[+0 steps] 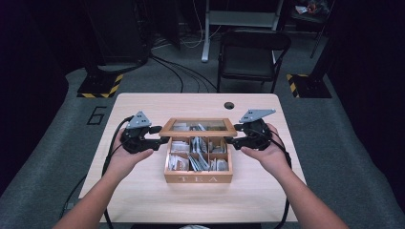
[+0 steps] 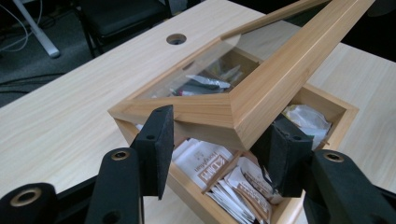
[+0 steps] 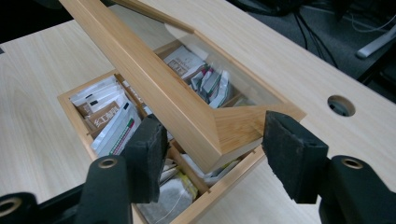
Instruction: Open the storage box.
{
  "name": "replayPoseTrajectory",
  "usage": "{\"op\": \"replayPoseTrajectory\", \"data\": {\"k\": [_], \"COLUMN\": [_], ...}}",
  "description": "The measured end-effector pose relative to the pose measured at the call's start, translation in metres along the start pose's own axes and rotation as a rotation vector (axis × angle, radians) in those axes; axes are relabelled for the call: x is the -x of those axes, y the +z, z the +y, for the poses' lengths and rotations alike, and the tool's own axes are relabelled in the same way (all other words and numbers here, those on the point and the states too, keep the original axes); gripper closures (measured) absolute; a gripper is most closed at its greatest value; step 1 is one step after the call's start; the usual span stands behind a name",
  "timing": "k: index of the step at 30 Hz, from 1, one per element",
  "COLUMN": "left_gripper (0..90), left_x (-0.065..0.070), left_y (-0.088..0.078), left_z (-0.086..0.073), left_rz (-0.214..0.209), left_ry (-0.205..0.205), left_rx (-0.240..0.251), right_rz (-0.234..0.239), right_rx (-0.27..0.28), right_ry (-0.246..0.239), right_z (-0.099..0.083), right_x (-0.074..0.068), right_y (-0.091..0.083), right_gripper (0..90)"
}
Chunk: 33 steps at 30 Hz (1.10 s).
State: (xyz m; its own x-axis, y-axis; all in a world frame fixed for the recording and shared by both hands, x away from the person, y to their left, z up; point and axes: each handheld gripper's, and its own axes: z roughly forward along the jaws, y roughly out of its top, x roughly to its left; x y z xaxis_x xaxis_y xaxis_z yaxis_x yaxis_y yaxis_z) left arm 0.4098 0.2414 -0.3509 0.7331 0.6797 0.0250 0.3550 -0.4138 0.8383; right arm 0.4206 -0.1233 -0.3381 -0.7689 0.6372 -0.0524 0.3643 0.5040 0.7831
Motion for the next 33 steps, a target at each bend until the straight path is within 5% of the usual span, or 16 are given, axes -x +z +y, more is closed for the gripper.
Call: {"op": "replayPoseTrajectory", "data": {"k": [8, 23, 33], "left_gripper": [50.4, 56.5, 58.5], "left_x": [-0.009, -0.019, -0.026], "left_y": [0.005, 0.023, 0.025], "left_z": [0.003, 0.005, 0.013], "left_rz": [0.007, 0.072, 0.083], "left_ry": [-0.023, -0.042, -0.085], "left_rx": [0.053, 0.039, 0.049], "right_rz": [-0.014, -0.008, -0.089], "right_rx": [0.004, 0.044, 0.064], "right_ry": [-0.02, -0.009, 0.024], "right_z": [0.012, 0.016, 0.005], "right_x": [0.006, 0.014, 0.022], "right_y": [-0.003, -0.004, 0.006], "right_gripper": [44.9, 46.0, 44.2]}}
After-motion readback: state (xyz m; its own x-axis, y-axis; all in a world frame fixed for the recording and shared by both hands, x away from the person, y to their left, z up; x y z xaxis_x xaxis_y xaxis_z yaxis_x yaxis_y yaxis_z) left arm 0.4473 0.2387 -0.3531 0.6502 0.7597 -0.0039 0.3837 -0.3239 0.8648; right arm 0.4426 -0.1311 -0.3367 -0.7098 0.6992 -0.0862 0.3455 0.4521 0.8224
